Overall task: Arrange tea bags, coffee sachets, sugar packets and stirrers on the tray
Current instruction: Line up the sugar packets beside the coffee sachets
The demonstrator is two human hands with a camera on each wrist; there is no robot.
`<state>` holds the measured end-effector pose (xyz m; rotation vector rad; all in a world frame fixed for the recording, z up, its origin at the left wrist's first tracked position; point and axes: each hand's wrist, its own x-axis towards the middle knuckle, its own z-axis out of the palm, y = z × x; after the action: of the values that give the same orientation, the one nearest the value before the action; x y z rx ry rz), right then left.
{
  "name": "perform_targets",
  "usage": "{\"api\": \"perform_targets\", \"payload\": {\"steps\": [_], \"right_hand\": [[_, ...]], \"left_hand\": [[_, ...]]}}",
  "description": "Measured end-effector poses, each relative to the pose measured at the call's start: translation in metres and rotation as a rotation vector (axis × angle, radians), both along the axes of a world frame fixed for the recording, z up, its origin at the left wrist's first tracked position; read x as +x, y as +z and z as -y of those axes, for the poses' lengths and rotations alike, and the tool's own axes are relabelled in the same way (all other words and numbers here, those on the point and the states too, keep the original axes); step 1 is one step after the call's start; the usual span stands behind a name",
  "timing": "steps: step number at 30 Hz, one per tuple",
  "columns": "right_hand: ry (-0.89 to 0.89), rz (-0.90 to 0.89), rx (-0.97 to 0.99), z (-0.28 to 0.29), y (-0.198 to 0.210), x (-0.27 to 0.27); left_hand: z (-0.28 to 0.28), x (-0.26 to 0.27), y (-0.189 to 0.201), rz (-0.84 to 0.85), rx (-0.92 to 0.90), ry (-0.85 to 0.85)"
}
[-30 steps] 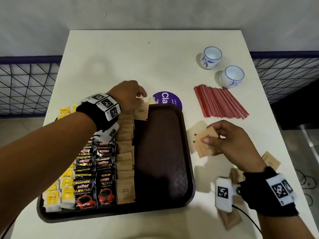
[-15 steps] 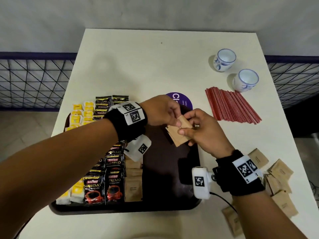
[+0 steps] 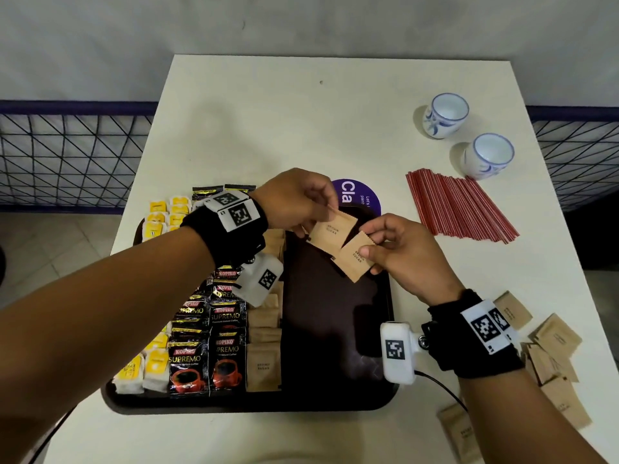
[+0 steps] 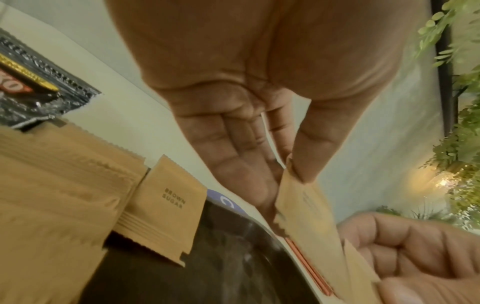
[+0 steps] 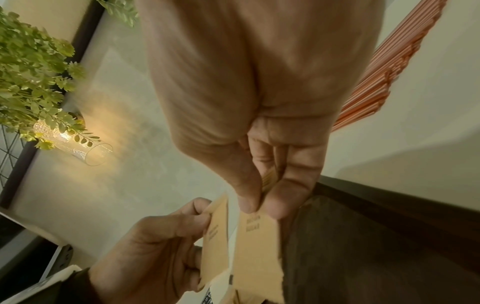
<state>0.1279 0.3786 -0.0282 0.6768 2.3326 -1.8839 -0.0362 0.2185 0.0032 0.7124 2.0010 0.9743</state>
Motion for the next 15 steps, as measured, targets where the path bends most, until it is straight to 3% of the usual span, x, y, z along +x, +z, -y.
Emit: {"api": "perform_targets", "payload": {"steps": [3,15], "right_hand": [[-0.002,0.005,0.015,-0.003,-0.002,0.002],[0.026,0.029,0.113,-0.004,-0.011,0.002]], "left_hand": [[0.005,-0.010,0.004,-0.040,-0.001,0.079],[0.009,-0.016,-0.011,-0.177,-0.229,0.006]]}}
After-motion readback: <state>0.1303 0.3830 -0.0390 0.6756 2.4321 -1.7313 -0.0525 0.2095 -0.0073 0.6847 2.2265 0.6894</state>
